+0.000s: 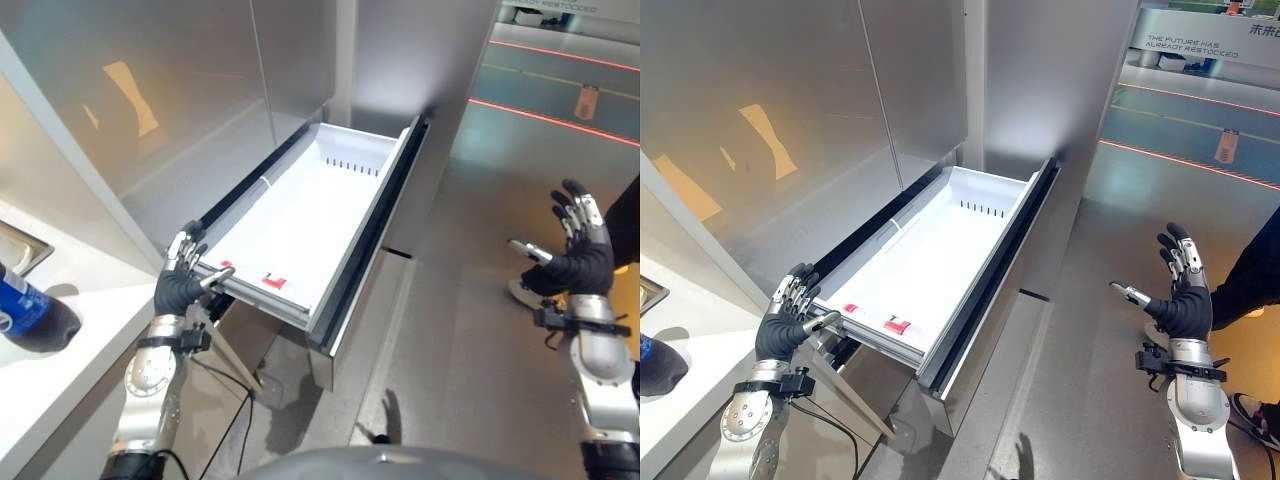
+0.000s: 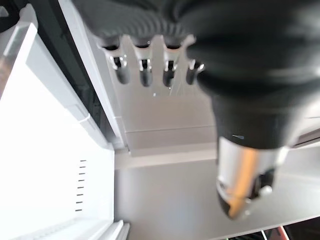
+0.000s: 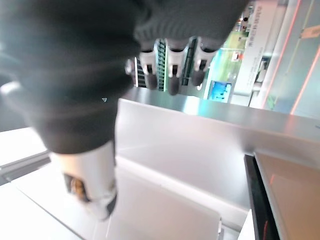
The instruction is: Take the drinks into the refrigerator
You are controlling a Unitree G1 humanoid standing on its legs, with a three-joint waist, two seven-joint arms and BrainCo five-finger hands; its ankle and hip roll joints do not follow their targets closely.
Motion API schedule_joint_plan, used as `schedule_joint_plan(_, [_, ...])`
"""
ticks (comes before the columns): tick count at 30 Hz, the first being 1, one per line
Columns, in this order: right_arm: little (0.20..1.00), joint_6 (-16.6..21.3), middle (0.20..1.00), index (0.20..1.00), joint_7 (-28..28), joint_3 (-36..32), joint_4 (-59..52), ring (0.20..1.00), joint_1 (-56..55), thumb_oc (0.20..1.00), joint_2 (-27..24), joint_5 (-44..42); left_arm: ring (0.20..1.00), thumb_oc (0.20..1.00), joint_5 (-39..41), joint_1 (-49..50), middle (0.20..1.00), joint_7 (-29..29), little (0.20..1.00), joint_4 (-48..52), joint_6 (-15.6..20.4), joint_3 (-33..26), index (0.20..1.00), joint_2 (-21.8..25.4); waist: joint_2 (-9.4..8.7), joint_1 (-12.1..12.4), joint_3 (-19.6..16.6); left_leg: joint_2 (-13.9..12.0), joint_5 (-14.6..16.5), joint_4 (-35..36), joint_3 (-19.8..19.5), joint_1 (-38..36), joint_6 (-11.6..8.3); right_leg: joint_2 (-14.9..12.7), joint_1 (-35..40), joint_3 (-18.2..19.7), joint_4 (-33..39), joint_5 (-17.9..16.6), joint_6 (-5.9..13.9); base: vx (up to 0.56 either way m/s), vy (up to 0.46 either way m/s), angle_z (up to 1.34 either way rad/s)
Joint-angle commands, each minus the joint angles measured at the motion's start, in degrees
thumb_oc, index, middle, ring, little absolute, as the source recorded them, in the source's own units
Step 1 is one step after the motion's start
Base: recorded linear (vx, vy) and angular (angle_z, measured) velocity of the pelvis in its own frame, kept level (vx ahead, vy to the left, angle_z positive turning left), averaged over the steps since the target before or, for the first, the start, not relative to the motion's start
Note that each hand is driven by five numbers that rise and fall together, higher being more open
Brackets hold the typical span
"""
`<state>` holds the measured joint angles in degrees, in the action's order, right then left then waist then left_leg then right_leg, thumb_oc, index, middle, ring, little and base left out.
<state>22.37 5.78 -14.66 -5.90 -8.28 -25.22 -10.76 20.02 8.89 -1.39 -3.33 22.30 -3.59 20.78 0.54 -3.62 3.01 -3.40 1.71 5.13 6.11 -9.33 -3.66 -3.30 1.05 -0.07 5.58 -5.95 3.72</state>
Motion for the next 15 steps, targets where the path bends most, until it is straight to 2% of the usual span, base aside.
schedule_joint_plan(1, [1.000,4.05,1.000,1.000,0.17,-0.25,-2.27,1.000,5.25,1.000,1.10,0.35,1.000,1.000,0.99,-2.77,1.000,1.01,1.000,2.50,4.46,-1.80,1.000,2.42,-2.38,-0.41,0.40,3.28,1.77,-1.97,-3.34,3.96,4.48,-1.31,2.94,-3.19,-2.24,5.28,1.33,0.03,-0.008,-0.01])
schedule_joint_plan(15, [1.000,3.75,1.000,1.000,-0.46,1.09,-1.62,1.000,4.51,1.000,1.91,0.54,1.000,1.000,1.55,-2.37,1.000,1.14,1.000,2.75,4.79,-1.60,1.000,1.66,-2.52,-0.01,0.25,3.07,2.19,-2.59,-3.86,4.30,4.42,-0.94,2.85,-3.48,-2.90,6.37,1.02,0.03,-0.006,0.00])
